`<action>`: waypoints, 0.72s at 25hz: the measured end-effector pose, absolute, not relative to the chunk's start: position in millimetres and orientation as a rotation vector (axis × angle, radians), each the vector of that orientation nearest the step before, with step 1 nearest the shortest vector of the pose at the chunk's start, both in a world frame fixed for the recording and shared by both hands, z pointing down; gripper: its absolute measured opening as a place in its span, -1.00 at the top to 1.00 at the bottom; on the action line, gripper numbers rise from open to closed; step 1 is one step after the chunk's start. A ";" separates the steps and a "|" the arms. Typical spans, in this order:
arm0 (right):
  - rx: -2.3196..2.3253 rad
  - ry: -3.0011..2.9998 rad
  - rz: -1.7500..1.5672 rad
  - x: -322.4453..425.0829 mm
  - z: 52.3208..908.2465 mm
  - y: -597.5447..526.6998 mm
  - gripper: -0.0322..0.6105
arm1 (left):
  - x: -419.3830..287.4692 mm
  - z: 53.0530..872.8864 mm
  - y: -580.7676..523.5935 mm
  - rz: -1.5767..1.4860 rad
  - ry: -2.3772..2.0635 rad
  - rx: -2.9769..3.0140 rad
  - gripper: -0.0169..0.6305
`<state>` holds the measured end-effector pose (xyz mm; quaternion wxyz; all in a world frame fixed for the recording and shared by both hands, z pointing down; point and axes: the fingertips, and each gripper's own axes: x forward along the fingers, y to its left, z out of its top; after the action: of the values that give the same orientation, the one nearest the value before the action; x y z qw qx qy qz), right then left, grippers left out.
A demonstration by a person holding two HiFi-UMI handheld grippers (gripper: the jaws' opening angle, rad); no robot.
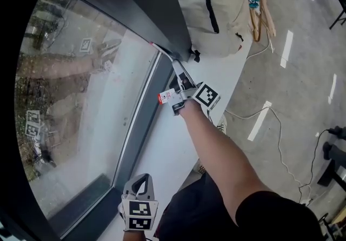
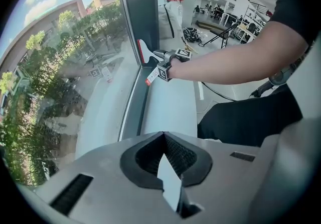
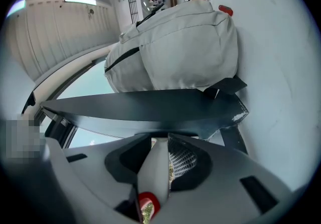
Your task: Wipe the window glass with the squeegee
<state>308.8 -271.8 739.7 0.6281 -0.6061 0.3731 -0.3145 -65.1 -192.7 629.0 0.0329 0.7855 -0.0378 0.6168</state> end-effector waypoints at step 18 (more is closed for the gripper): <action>-1.337 0.920 -0.722 258.6 740.1 -278.7 0.61 | -105.9 643.6 -193.2 1.853 -0.186 2.412 0.95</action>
<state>258.6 -278.7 740.1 0.6310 -0.5839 0.4018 -0.3154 -105.9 -193.2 643.6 0.0473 0.7906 -0.0609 0.6075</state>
